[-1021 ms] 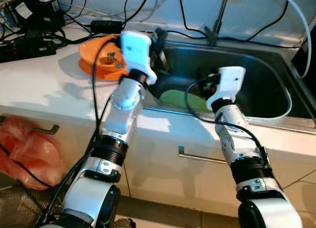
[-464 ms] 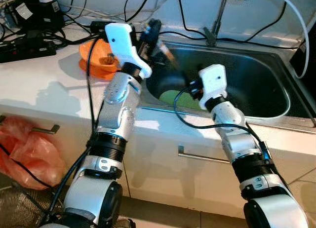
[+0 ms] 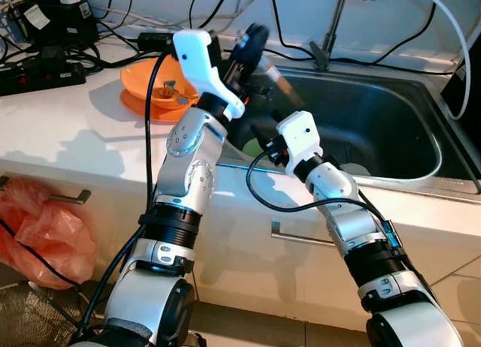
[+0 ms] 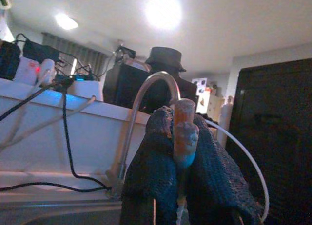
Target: Kitchen organization
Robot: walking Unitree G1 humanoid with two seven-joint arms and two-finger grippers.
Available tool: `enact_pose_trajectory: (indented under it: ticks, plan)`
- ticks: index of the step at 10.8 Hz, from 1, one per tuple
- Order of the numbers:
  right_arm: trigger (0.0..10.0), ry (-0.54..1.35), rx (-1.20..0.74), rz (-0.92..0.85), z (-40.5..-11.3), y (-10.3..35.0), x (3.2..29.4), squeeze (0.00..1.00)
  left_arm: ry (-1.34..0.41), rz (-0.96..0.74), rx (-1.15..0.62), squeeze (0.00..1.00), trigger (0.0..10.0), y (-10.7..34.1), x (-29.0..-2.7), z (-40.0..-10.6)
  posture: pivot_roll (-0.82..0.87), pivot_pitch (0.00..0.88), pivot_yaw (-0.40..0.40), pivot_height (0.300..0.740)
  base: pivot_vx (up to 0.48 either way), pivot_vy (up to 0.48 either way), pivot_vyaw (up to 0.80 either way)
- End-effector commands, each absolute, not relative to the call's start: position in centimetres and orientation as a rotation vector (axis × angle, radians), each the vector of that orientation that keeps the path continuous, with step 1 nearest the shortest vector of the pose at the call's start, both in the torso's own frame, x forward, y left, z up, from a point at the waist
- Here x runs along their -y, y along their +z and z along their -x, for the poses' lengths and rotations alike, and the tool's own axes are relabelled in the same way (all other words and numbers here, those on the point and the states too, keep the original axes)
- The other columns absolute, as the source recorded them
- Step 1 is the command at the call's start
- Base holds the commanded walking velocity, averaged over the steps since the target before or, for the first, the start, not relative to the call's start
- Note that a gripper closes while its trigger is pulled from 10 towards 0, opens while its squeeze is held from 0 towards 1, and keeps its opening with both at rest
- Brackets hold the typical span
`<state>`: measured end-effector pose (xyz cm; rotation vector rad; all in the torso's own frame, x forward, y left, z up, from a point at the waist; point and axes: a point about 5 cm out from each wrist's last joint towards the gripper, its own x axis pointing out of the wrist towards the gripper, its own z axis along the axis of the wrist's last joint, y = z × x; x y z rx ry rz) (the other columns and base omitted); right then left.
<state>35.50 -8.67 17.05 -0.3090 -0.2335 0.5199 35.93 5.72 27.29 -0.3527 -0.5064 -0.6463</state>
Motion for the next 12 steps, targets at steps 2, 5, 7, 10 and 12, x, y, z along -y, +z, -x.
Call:
enact_pose_trajectory:
  ticks: [2, 5, 7, 10, 12]
  plan:
    - [10.0, 0.487, 0.252, 0.317, -35.7, 17.9, 9.2, 0.0, -0.632, 0.321, 0.509, 0.0, 10.0, 27.5, -6.0, -36.0, 0.0, 0.023, -0.01, 0.74, 0.0, 0.0, 0.0]
    - [10.0, 0.442, 0.24, 0.314, -35.9, 17.9, 10.0, 0.0, -0.481, 0.247, 0.508, 0.0, 10.0, 27.3, -7.5, -36.9, -0.01, 0.023, -0.008, 0.74, 0.0, 0.0, 0.0]
    - [10.0, 0.404, 0.234, 0.31, -36.2, 17.9, 10.4, 0.0, -0.491, 0.237, 0.497, 0.0, 10.0, 27.1, -7.5, -36.9, 0.0, 0.025, -0.008, 0.74, 0.0, 0.0, 0.0]
    - [10.0, 0.381, 0.224, 0.306, -36.4, 17.7, 10.6, 0.0, -0.617, 0.24, 0.449, 0.0, 10.0, 26.7, -6.2, -36.4, 0.01, 0.025, -0.009, 0.74, 0.0, 0.0, 0.0]
    - [10.0, 0.382, 0.221, 0.303, -36.4, 17.6, 10.4, 0.0, -0.674, 0.219, 0.424, 0.0, 10.0, 26.4, -5.5, -36.1, 0.01, 0.025, -0.011, 0.74, 0.0, 0.0, 0.0]
